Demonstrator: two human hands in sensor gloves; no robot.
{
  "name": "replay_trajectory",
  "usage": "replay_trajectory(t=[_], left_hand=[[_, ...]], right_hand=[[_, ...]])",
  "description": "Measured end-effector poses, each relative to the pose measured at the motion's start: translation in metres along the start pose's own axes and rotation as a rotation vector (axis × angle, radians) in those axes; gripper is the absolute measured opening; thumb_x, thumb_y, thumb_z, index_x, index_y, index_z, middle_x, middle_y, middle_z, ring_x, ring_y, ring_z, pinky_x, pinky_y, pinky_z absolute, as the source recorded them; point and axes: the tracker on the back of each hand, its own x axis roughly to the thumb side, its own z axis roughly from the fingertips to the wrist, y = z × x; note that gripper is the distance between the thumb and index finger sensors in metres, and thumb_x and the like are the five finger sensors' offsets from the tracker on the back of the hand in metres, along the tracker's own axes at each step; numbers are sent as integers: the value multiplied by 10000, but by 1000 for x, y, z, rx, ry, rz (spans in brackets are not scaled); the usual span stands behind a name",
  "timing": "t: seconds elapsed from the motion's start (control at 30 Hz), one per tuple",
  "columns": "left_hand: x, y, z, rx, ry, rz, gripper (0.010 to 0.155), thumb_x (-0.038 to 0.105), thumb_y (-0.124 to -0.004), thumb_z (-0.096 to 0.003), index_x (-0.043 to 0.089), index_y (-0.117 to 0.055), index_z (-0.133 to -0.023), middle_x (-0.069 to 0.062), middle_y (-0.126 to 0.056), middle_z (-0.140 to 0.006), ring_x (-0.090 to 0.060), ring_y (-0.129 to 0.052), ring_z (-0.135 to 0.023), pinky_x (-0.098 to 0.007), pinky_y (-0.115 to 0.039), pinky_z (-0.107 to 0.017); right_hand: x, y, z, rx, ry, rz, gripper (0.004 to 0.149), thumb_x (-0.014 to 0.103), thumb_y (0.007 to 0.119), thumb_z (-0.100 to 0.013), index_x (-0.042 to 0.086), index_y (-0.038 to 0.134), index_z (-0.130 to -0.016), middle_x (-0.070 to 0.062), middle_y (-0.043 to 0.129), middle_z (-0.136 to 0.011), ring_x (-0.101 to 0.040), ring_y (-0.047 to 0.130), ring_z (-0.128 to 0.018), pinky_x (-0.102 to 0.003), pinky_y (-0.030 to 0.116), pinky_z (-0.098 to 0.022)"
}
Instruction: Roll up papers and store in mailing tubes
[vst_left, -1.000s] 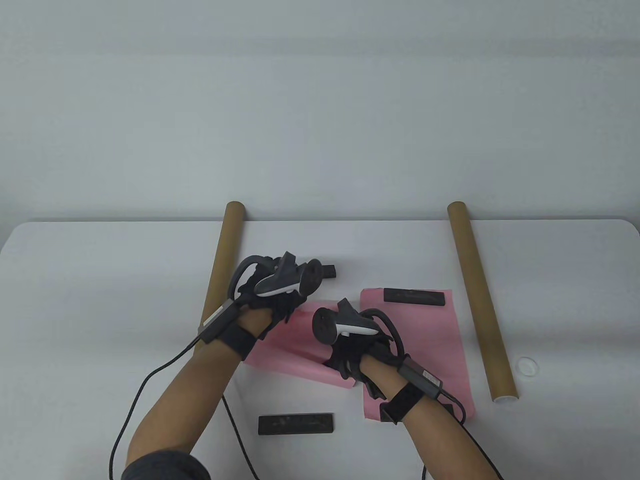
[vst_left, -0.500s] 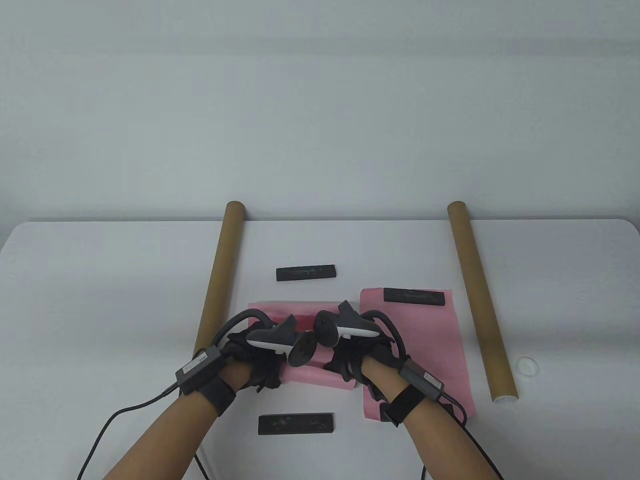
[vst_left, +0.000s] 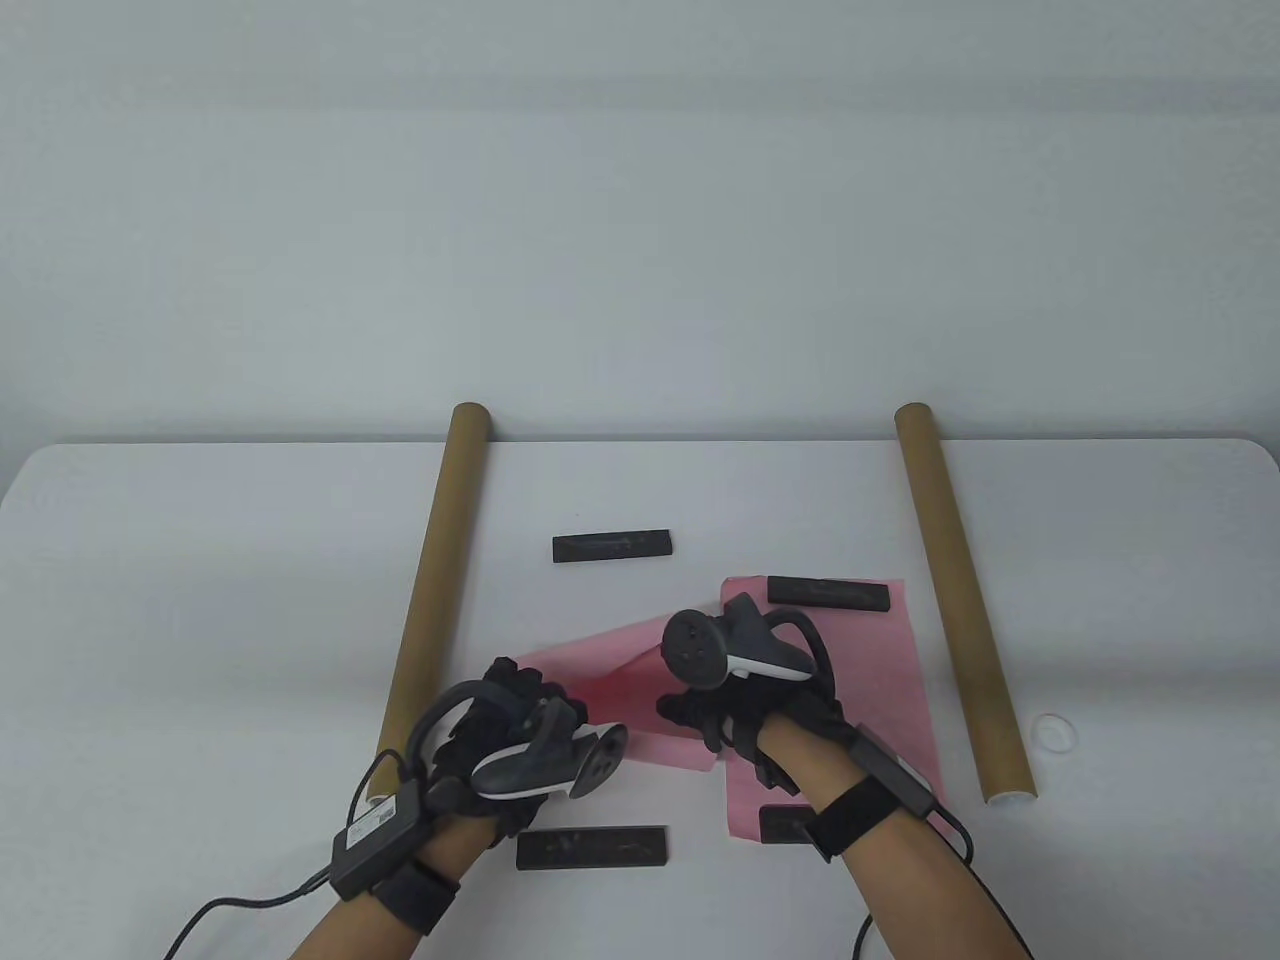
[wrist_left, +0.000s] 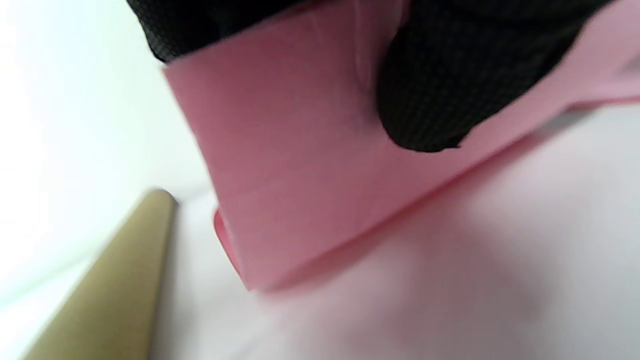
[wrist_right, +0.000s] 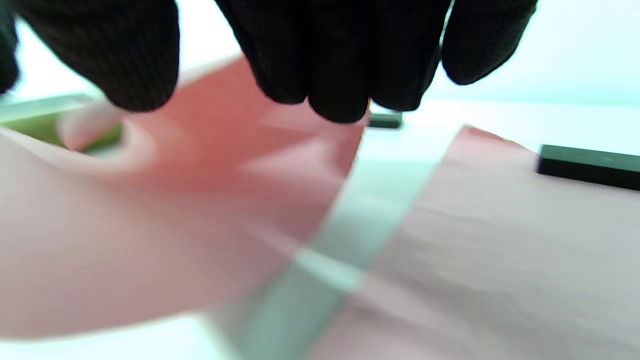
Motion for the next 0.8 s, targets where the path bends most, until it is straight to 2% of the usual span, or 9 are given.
replay_trajectory(t=[0.1, 0.27, 0.33, 0.37, 0.43, 0.53, 0.6, 0.7, 0.8], left_hand=[[-3, 10, 12, 67, 73, 89, 429, 472, -940, -337, 392, -842, -747, 119, -992, -640, -131, -1021, -667, -469, -729, -694], [-3, 16, 22, 140, 125, 200, 427, 473, -934, -343, 389, -839, -751, 116, -989, -642, -135, -1019, -668, -474, -724, -694], [-2, 16, 25, 166, 132, 217, 428, 476, -931, -345, 389, -837, -754, 118, -988, -643, -133, -1019, -669, -473, -725, -693], [-1, 15, 27, 176, 123, 234, 428, 477, -930, -345, 389, -837, -753, 117, -988, -643, -134, -1018, -670, -475, -724, -692], [1, 14, 29, 184, 109, 266, 429, 479, -927, -348, 387, -834, -757, 116, -986, -646, -137, -1017, -672, -476, -723, -693], [7, 15, 33, 205, 74, 274, 428, 480, -926, -349, 388, -833, -756, 117, -984, -647, -136, -1015, -675, -477, -721, -694], [11, 16, 36, 221, 52, 258, 431, 484, -925, -348, 388, -831, -758, 119, -982, -649, -135, -1014, -678, -477, -719, -695], [14, 18, 42, 254, 36, 241, 458, 496, -918, -349, 385, -809, -779, 118, -970, -672, -137, -998, -705, -481, -709, -701], [17, 17, 45, 253, -34, 245, 577, 524, -907, -343, 359, -740, -871, 99, -923, -784, -164, -952, -800, -500, -681, -718]], right_hand=[[2, -18, 20, -97, -64, -183, 607, 537, 726, -496, 120, 859, -917, -166, 895, -919, -483, 880, -863, -679, 684, -638], [8, -42, 62, -217, -149, -280, 738, 653, 746, -439, 105, 857, -920, -178, 893, -917, -496, 876, -856, -706, 682, -625], [17, -43, 79, -204, -164, -193, 818, 659, 839, -406, 91, 777, -992, -196, 805, -998, -525, 798, -919, -728, 643, -641], [24, -40, 90, -180, -149, -73, 858, 655, 868, -392, 93, 728, -1025, -189, 757, -1039, -521, 763, -954, -727, 630, -661], [39, -29, 106, -245, -129, 146, 882, 618, 914, -382, 91, 675, -1048, -190, 696, -1073, -534, 709, -984, -733, 605, -673], [53, -12, 123, -429, -107, 408, 796, 581, 940, -370, 132, 728, -992, -148, 762, -1025, -484, 773, -961, -703, 635, -679], [54, -4, 128, -522, -96, 446, 639, 522, 962, -377, 176, 814, -894, -104, 855, -933, -431, 860, -892, -671, 681, -669], [47, 1, 130, -507, -109, 367, 418, 460, 922, -425, 220, 895, -767, -58, 934, -827, -385, 929, -813, -636, 734, -643], [34, 0, 135, -489, -127, 250, 383, 454, 905, -435, 219, 914, -737, -59, 956, -792, -381, 950, -777, -634, 746, -624]])
